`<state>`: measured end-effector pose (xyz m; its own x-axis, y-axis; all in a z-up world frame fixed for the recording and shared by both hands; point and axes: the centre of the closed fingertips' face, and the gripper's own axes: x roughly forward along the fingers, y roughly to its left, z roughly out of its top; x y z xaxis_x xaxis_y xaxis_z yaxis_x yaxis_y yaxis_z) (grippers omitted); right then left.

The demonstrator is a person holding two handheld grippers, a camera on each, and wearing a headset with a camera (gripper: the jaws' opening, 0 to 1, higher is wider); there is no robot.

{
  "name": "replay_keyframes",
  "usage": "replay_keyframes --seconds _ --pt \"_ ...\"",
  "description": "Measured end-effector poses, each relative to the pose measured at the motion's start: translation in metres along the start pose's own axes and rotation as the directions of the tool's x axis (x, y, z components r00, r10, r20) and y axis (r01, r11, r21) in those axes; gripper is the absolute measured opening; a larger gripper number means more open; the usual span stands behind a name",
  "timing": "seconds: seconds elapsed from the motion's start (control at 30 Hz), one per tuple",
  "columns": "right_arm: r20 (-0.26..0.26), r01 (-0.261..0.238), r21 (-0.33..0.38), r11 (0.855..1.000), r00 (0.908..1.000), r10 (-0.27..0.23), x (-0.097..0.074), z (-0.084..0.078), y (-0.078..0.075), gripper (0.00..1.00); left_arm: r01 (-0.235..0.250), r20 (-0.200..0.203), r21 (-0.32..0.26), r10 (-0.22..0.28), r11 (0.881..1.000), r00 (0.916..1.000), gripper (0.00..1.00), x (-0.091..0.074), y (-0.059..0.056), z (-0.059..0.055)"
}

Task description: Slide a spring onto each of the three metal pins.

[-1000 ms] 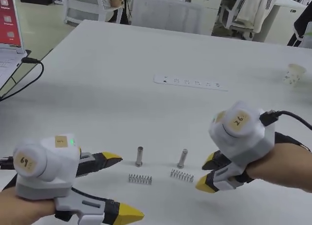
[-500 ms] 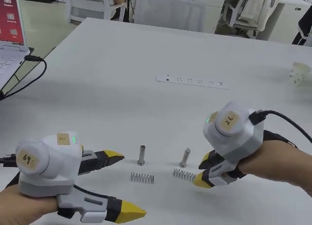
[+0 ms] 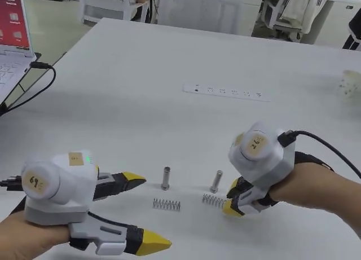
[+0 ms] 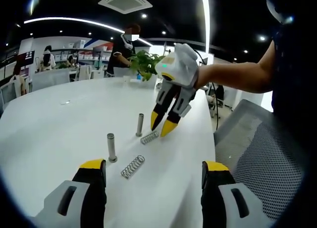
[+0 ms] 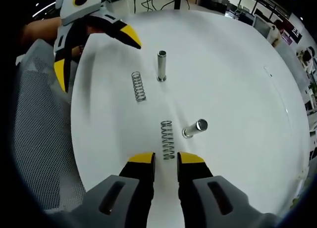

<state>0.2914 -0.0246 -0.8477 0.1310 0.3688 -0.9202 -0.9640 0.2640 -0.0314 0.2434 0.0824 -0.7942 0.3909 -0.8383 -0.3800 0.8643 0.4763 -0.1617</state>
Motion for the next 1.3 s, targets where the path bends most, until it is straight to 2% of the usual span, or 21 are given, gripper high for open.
replay_keyframes --seconds 0.77,1.0,1.3 --pt "-0.017 0.006 -0.027 1.0 0.9998 -0.006 0.011 -0.003 -0.002 0.12 -0.008 0.0 -0.004 0.008 1.0 1.0 0.74 -0.003 0.0 0.001" --pt "-0.012 -0.015 -0.007 1.0 0.9998 0.015 0.011 -0.003 -0.001 0.1 -0.009 -0.003 -0.004 0.009 1.0 1.0 0.74 -0.004 -0.001 0.0" --pt "0.001 -0.01 0.003 1.0 0.9999 0.01 0.011 -0.003 -0.001 0.08 -0.01 -0.002 -0.004 0.01 1.0 1.0 0.73 -0.004 -0.001 0.0"
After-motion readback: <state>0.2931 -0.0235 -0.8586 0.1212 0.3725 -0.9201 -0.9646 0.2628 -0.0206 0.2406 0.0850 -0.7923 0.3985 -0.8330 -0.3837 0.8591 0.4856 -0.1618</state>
